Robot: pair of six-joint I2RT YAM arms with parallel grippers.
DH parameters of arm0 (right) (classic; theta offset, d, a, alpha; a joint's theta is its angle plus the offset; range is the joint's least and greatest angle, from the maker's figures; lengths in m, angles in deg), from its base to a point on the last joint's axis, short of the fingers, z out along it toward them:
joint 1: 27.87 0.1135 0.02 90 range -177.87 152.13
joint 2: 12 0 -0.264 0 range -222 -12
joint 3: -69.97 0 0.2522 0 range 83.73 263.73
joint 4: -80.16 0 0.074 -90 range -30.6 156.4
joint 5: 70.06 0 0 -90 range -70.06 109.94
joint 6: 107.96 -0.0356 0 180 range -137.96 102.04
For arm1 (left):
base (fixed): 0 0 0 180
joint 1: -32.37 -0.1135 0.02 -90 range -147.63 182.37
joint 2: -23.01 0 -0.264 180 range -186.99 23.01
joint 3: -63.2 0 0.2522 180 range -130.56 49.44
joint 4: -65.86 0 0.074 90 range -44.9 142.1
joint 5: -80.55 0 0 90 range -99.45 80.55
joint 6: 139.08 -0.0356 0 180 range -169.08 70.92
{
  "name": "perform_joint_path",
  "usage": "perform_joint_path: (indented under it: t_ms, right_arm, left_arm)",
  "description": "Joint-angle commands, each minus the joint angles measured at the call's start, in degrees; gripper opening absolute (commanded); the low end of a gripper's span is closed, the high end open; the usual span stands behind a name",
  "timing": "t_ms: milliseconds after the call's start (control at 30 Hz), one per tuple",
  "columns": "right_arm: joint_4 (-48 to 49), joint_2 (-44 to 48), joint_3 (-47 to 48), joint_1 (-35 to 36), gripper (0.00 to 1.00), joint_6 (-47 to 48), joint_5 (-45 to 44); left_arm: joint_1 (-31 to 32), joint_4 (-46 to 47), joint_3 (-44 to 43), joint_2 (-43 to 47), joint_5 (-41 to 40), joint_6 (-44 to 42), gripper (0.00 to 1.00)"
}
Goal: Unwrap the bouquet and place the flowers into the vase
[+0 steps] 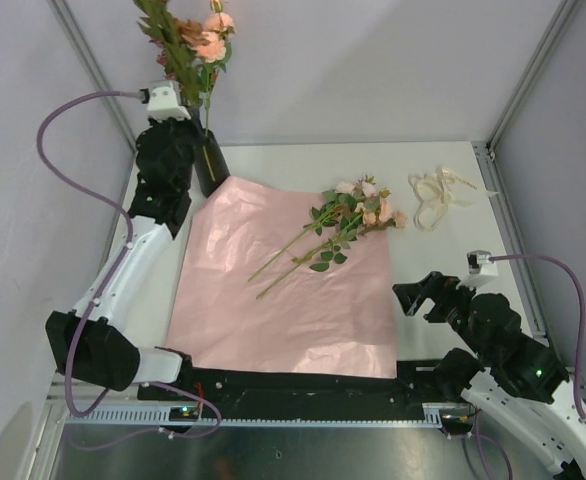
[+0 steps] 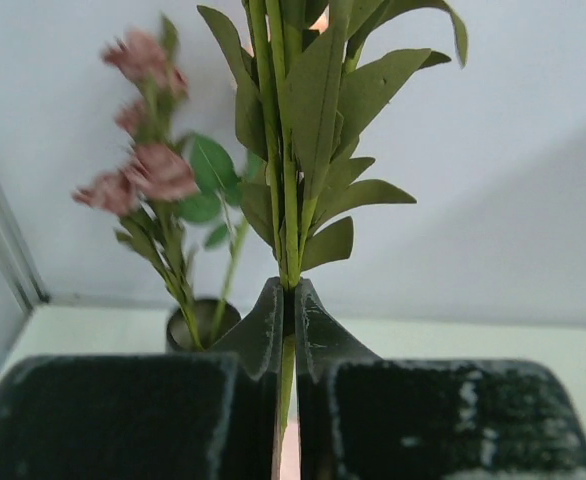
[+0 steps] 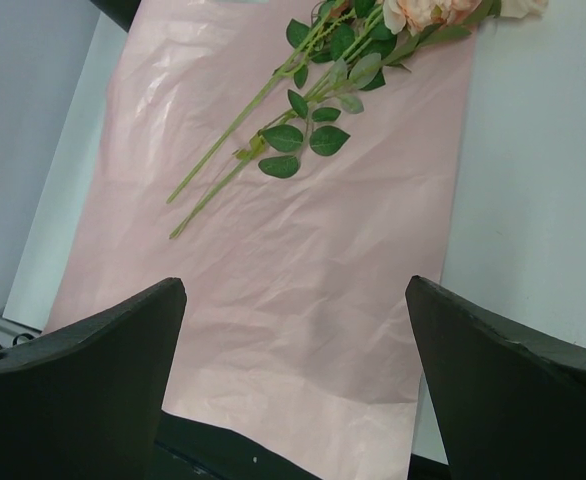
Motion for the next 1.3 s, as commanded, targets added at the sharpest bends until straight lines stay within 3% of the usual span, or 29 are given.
perform_joint_path:
  t_ms: [0,133,300,433,700,900,1100,1267]
  right_arm:
    - [1.35,0.52,0.90,0.25,0.99,0.28,-2.26]
    - [0.78,0.52,1.15,0.27,0.99,-0.39,-2.36]
    - [0.16,1.47,1.42,0.27,0.98,-0.91,-2.86]
    - [0.01,1.56,1.39,0.27,0.98,-1.13,-2.93]
    - [0.37,1.09,1.47,0.26,0.98,-0.60,-3.13]
    - [0.22,0.64,1.51,0.28,0.98,-0.43,-3.90]
    - [0.33,0.35,1.47,0.25,0.99,-0.24,-3.80]
    - [0.25,0.55,1.50,0.21,0.99,-0.34,-3.69]
  left_arm:
    - [-3.61,17.75,-0.05,-0.88,0.71,-4.44,0.00]
    - [-7.34,22.51,-2.95,-4.75,7.17,-7.91,0.00]
    - [-11.73,24.09,-9.50,-11.28,11.87,-2.98,0.00]
    - [-12.42,25.35,-12.72,-16.03,16.67,-4.04,0.00]
    - [-13.76,29.27,-18.59,-26.65,19.29,-2.32,0.00]
    - [-13.81,29.44,-16.90,-30.70,18.80,-0.63,0.01]
    - [-13.88,29.44,-10.78,-31.31,16.56,-2.03,0.09]
    - [-13.91,29.36,-5.48,-28.58,17.66,-1.82,0.37]
